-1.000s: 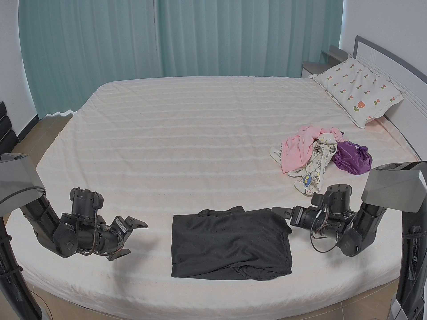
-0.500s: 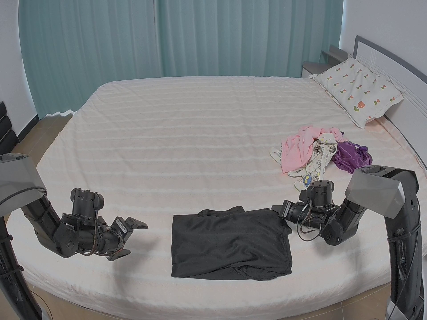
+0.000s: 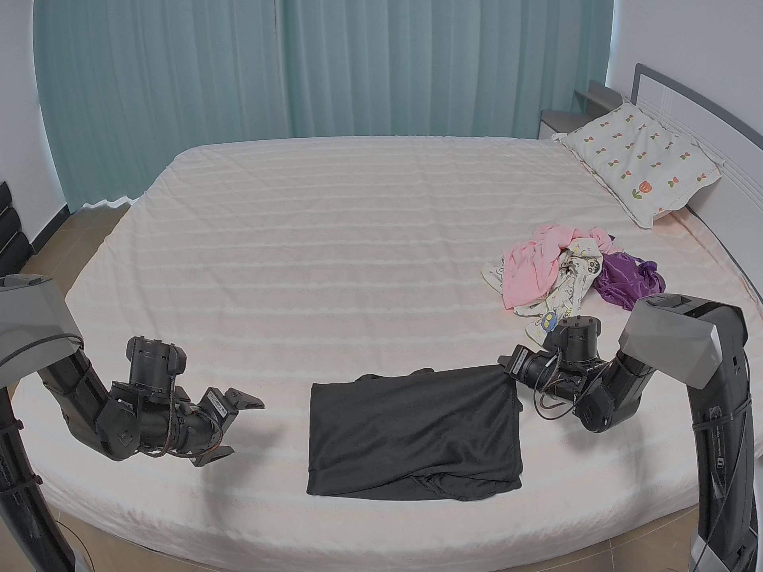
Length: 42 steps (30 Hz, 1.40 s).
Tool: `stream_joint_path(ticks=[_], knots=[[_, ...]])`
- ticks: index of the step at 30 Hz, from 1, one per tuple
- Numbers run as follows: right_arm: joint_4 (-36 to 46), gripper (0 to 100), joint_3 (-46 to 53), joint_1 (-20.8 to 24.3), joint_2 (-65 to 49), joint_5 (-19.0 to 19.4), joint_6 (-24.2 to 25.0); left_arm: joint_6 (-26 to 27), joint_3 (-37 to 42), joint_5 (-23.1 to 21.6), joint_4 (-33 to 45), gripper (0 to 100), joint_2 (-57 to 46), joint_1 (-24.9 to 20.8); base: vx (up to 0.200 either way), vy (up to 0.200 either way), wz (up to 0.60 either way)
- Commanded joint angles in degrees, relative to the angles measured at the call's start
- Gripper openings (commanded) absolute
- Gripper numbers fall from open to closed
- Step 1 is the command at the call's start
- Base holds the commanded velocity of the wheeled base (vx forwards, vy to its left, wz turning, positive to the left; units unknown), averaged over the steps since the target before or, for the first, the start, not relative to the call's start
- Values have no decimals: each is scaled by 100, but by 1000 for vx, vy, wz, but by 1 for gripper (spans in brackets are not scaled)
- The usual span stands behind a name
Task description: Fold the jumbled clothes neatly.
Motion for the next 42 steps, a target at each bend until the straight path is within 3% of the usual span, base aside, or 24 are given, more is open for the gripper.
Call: stream_joint_path(ticks=[1, 10, 11, 26, 35, 42], knots=[[-6, 0, -57, -43, 28, 4, 1, -2, 0, -1, -2, 100, 6, -2, 0, 0, 0], [11, 0, -224, -131, 265, -40, 106, -2, -8, 8, -2, 100, 24, -2, 0, 0, 0], [11, 100, -224, -131, 265, -40, 106, -2, -8, 8, -2, 100, 24, -2, 0, 0, 0], [-24, 100, 734, -87, -579, -31, 343, -64, -290, -1, -2, 100, -82, -107, 0, 0, 0], [-296, 100, 1780, 115, -948, 22, 528, -64, -325, 17, 6, 100, -29, -520, 0, -67, 0], [-710, 100, 2844, 247, -1387, 611, 255, -55, -228, 34, 6, 100, -3, -758, 0, -171, 0]])
